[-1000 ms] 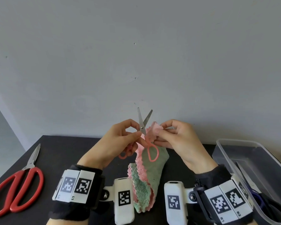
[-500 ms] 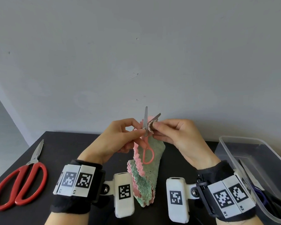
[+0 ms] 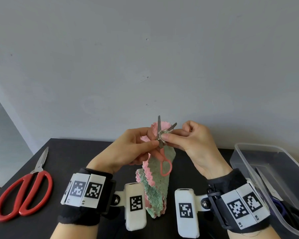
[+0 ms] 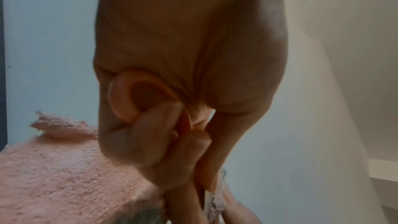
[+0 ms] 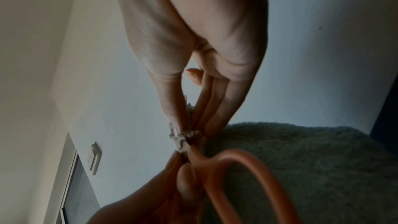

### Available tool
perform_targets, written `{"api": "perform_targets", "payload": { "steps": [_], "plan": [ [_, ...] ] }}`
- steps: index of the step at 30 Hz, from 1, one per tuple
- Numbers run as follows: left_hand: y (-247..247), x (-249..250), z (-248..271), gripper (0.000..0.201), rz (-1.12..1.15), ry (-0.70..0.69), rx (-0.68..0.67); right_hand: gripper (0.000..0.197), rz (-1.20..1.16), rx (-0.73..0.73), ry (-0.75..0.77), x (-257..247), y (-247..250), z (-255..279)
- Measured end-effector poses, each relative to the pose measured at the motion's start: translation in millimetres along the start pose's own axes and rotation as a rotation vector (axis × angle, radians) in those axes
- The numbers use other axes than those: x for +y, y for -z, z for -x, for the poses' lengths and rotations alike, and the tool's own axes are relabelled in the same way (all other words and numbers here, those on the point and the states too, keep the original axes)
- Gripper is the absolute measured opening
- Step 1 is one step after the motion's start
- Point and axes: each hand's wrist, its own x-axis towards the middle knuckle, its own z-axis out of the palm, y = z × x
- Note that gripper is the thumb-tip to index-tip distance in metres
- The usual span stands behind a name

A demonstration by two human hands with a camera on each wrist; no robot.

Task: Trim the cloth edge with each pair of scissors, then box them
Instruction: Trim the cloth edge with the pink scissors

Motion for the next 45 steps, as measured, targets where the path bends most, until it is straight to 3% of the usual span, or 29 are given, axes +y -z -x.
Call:
{"api": "perform_targets", "payload": {
  "steps": [9, 18, 26, 29, 33, 38, 45],
  "plan": [
    [-1.1, 3.8, 1.8, 0.010, -0.013, -0.006, -0.017, 0.051, 0.004, 0.029, 0.046, -4.2, 1.4, 0.0],
    [-1.9, 1.6, -0.2, 0.017, -0.040, 0.046, 0.091, 0.043, 0.034, 0.013, 0.014, -1.5, -1.7, -0.2],
    [-3.7, 3.9, 0.8, 0.012, -0.029, 0.052, 0.046, 0.040, 0.096, -0.061, -0.028, 1.1, -0.6, -0.4],
    [-2.8, 3.1, 1.3, 0.009, 0.006, 0.034, 0.021, 0.040, 0.072, 0.003, 0.000, -0.3, 2.1, -1.3],
    [4.9, 2.9, 4.1, 0.023, 0.079, 0.017, 0.002, 0.035, 0.002, 0.069, 0.027, -6.7, 16.4, -3.9],
    [3.7, 4.1, 5.0, 0.022, 0.038, -0.004, -0.028, 0.025, 0.001, -0.012, 0.005, -5.3, 12.0, -2.2],
    [4.2, 0.6, 1.5, 0.027, -0.005, 0.049, 0.028, 0.016, -0.037, -0.086, -0.027, -4.2, 10.7, -1.6]
  ]
}}
